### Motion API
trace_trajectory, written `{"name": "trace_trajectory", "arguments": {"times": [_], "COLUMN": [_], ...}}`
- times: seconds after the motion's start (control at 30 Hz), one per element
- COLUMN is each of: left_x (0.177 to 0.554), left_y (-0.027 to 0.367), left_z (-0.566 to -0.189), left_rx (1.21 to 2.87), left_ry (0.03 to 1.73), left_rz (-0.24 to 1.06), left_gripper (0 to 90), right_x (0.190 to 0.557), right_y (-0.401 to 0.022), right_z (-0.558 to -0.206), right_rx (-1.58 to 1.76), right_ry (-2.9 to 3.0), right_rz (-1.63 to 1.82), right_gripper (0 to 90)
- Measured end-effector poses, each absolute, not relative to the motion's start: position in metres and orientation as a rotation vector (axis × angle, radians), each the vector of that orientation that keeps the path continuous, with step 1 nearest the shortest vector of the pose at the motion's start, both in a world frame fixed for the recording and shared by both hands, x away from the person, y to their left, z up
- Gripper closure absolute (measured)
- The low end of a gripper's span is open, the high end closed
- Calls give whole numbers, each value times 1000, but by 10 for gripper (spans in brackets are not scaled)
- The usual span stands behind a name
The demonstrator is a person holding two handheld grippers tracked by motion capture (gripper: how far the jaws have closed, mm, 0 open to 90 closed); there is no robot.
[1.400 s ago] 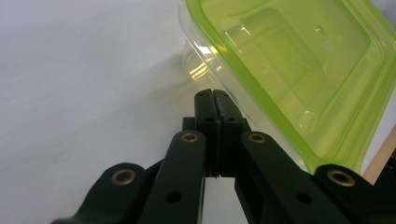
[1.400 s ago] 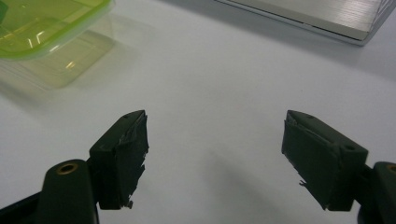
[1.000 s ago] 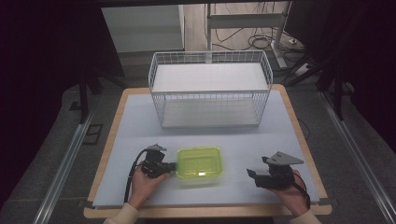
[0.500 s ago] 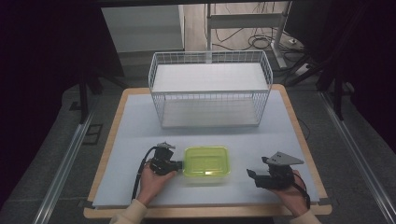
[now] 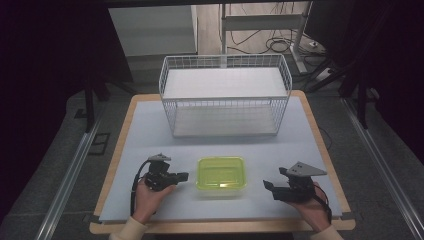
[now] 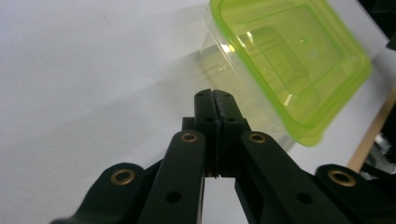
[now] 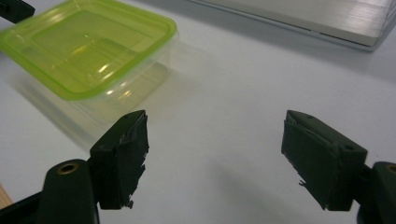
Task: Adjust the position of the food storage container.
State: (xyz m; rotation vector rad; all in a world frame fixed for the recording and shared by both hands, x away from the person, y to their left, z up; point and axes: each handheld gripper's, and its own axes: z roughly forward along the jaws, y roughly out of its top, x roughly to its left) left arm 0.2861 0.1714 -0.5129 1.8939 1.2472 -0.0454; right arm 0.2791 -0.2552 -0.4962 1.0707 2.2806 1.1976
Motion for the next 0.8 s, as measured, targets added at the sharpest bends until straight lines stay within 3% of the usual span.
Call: {"name": "trace_trajectory", "arguments": {"times": [0.17, 0.27, 0.3, 0.37, 0.53, 0.8], "left_x": [277, 271, 270, 269, 269, 270], "left_y": [176, 180, 182, 183, 181, 178], "left_z": [-509, -504, -503, -502, -501, -502], "left_rx": [1871, 1830, 1808, 1788, 1759, 1750], "left_ry": [1203, 1183, 1177, 1178, 1183, 1187], "left_rz": [-46, -49, -65, -86, -115, -162], "left_gripper": [820, 617, 487, 434, 348, 320], "right_x": [279, 278, 278, 278, 278, 280], "right_y": [-254, -254, -253, -252, -250, -250], "right_z": [-493, -493, -492, -491, -491, -491], "right_rx": [1056, 1025, 1021, 1023, 1014, 1041], "right_ry": [2303, 2318, 2330, 2344, 2370, 2395], "right_rz": [1245, 1263, 1289, 1326, 1348, 1384], "right_gripper": [246, 251, 251, 251, 254, 277]}}
